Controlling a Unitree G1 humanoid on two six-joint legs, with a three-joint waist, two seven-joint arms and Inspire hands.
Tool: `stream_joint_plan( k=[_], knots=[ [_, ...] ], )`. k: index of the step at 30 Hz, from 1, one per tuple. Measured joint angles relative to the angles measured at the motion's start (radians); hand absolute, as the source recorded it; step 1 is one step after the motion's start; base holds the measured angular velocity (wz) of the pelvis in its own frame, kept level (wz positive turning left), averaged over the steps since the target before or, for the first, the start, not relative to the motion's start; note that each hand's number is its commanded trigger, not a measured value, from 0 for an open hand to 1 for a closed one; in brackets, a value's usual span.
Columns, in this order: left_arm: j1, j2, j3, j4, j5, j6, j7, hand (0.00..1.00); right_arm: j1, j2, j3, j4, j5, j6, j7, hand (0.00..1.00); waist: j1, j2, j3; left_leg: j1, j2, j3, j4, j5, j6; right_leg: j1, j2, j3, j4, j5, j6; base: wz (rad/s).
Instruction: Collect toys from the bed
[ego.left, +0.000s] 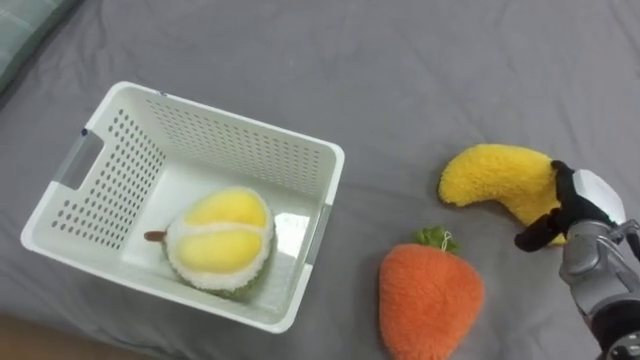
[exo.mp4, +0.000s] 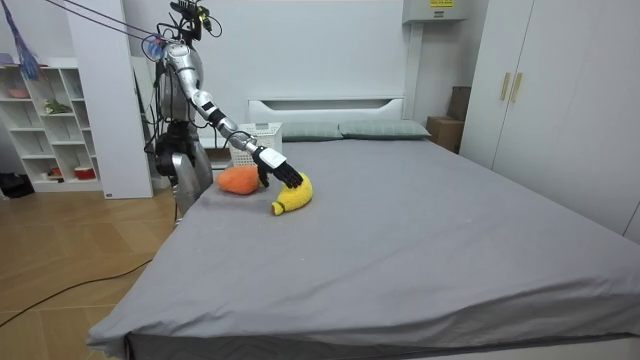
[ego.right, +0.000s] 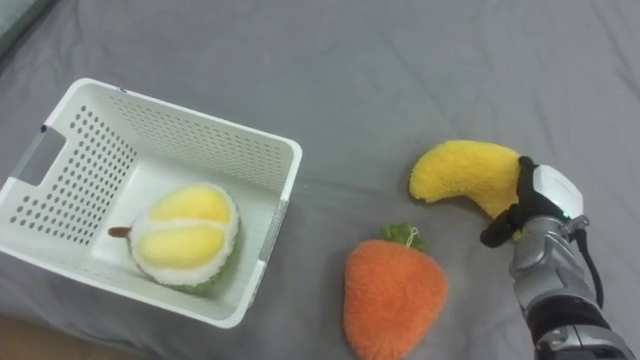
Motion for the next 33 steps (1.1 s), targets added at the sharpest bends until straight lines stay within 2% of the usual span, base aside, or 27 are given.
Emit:
stream_joint_plan(
  k=[3, 9, 14, 17, 20, 26, 27, 30, 33],
  knots=[
    [0.000, 0.011, -0.038, -0.011, 0.002, 0.000, -0.002, 0.00, -0.008, -0.003, 0.015, 0.022, 0.010, 0.000, -0.022, 0.00, 0.001, 0.000, 0.0000, 0.000, -0.001, -0.005, 0.000, 0.001, 0.000, 0.001, 0.000, 0.000, 0.000, 0.000, 0.000, 0.04],
    [0.000, 0.011, -0.037, -0.006, 0.001, -0.001, -0.010, 0.00, -0.010, -0.014, 0.014, 0.011, 0.020, -0.001, -0.054, 0.00, 0.001, 0.001, -0.0010, -0.004, -0.007, -0.013, -0.002, 0.006, 0.003, 0.001, 0.001, -0.002, 0.001, 0.000, 0.000, 0.03],
    [-0.001, 0.011, -0.045, 0.002, -0.002, 0.000, -0.008, 0.00, -0.068, -0.015, 0.014, 0.011, 0.088, -0.001, -0.103, 0.00, 0.000, 0.004, -0.0024, -0.005, -0.008, -0.019, -0.002, 0.012, 0.001, 0.000, 0.001, -0.004, 0.003, 0.000, 0.000, 0.03],
    [-0.003, 0.011, -0.049, 0.001, 0.000, -0.003, -0.003, 0.00, -0.112, -0.018, 0.014, 0.011, 0.128, -0.006, -0.158, 0.00, 0.000, 0.011, -0.0066, -0.007, -0.009, -0.031, -0.002, 0.016, 0.000, 0.004, 0.001, -0.022, 0.003, 0.001, -0.001, 0.12],
    [-0.003, 0.011, -0.049, 0.001, 0.000, -0.004, -0.003, 0.00, -0.116, -0.021, 0.013, 0.011, 0.136, -0.012, -0.181, 0.00, 0.002, 0.017, -0.0096, -0.009, -0.010, -0.041, -0.001, 0.019, -0.001, 0.006, 0.001, -0.027, 0.003, 0.001, -0.001, 0.13],
    [-0.003, 0.011, -0.049, -0.016, -0.001, -0.005, 0.006, 0.00, -0.116, -0.021, 0.013, 0.017, 0.171, -0.022, -0.204, 0.00, 0.019, 0.030, -0.0080, -0.020, -0.012, -0.051, -0.002, 0.027, -0.002, 0.001, -0.001, -0.034, 0.004, 0.000, -0.002, 0.06],
    [-0.003, 0.011, -0.051, -0.019, -0.001, -0.007, 0.006, 0.00, -0.116, -0.021, 0.014, 0.023, 0.169, -0.022, -0.211, 0.00, 0.020, 0.030, -0.0078, -0.023, -0.014, -0.058, -0.003, 0.030, -0.002, 0.000, -0.004, -0.048, 0.004, 0.000, -0.003, 0.14],
    [-0.003, 0.008, -0.057, -0.017, -0.001, -0.008, 0.005, 0.00, -0.116, -0.029, 0.014, 0.043, 0.169, -0.022, -0.218, 0.00, 0.027, 0.030, -0.0075, -0.024, -0.015, -0.061, -0.005, 0.032, -0.002, -0.001, -0.006, -0.055, 0.006, -0.001, -0.005, 0.08],
    [-0.005, 0.006, -0.059, -0.017, 0.000, -0.007, 0.004, 0.00, -0.117, -0.044, 0.013, 0.055, 0.169, -0.022, -0.226, 0.00, 0.025, 0.035, -0.0032, -0.037, -0.022, -0.081, -0.003, 0.036, -0.001, -0.004, -0.010, -0.075, 0.003, -0.001, -0.005, 0.17]
  ],
)
